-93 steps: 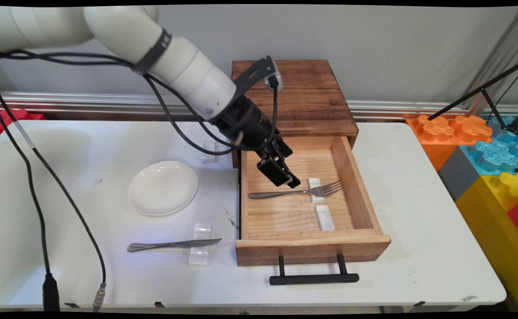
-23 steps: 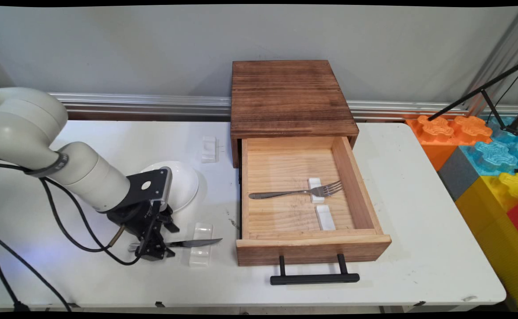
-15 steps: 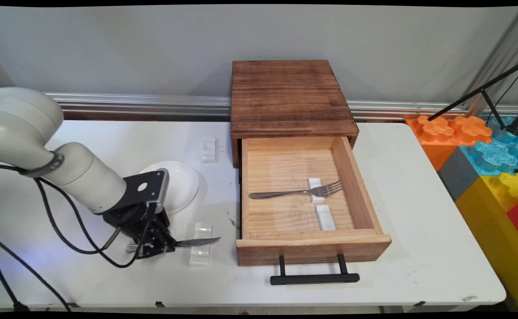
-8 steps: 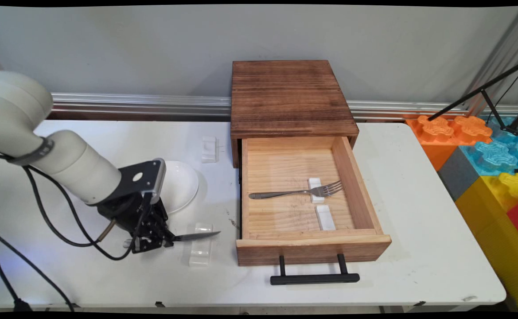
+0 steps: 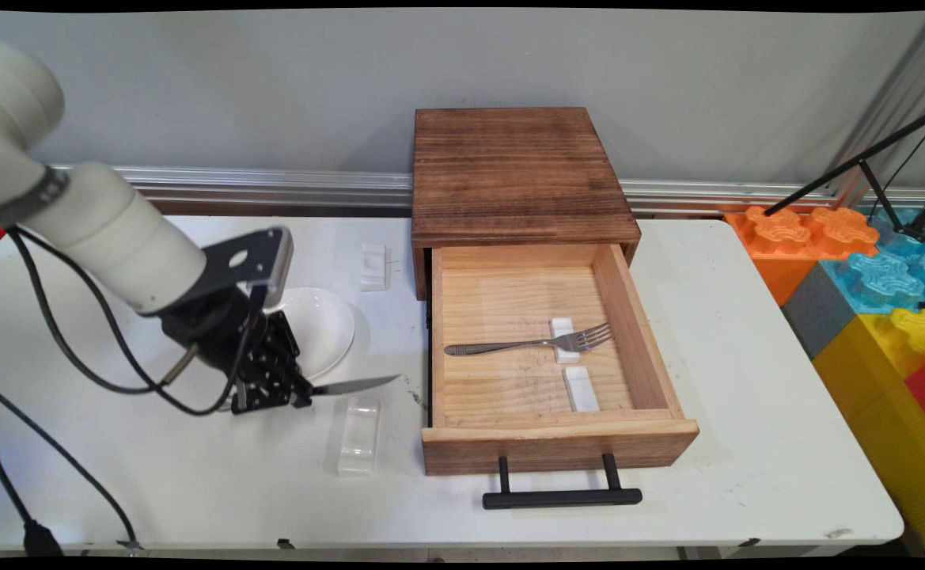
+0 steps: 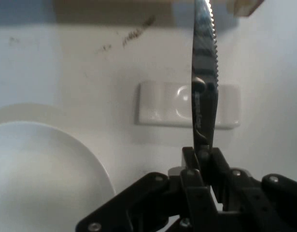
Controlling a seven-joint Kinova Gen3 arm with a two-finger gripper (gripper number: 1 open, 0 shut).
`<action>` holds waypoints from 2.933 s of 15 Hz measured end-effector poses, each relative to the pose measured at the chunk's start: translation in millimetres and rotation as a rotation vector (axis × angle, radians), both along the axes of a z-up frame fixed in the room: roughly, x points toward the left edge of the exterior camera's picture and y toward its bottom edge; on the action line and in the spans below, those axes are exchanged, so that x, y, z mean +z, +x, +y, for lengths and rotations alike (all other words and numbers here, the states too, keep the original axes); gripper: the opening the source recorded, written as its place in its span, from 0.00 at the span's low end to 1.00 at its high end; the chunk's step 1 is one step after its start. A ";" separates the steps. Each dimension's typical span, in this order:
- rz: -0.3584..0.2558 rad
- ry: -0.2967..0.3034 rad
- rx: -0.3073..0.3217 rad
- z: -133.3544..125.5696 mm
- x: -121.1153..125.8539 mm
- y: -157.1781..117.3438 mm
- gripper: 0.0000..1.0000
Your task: Place the picked object into the drawer
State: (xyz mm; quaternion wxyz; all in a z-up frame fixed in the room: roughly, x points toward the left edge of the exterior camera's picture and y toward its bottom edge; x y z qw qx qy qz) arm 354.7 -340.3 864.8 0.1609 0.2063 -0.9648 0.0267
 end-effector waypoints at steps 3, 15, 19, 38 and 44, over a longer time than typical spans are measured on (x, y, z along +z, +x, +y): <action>0.006 -0.006 0.011 -4.1 27.0 -5.2 0.00; 0.075 -0.011 -0.020 -38.1 83.4 -68.9 0.00; 0.098 -0.007 -0.024 -53.9 86.7 -102.8 0.00; 0.169 -0.041 -0.033 -112.8 34.2 -214.6 0.00; 0.165 -0.039 -0.034 -117.1 0.5 -226.4 0.00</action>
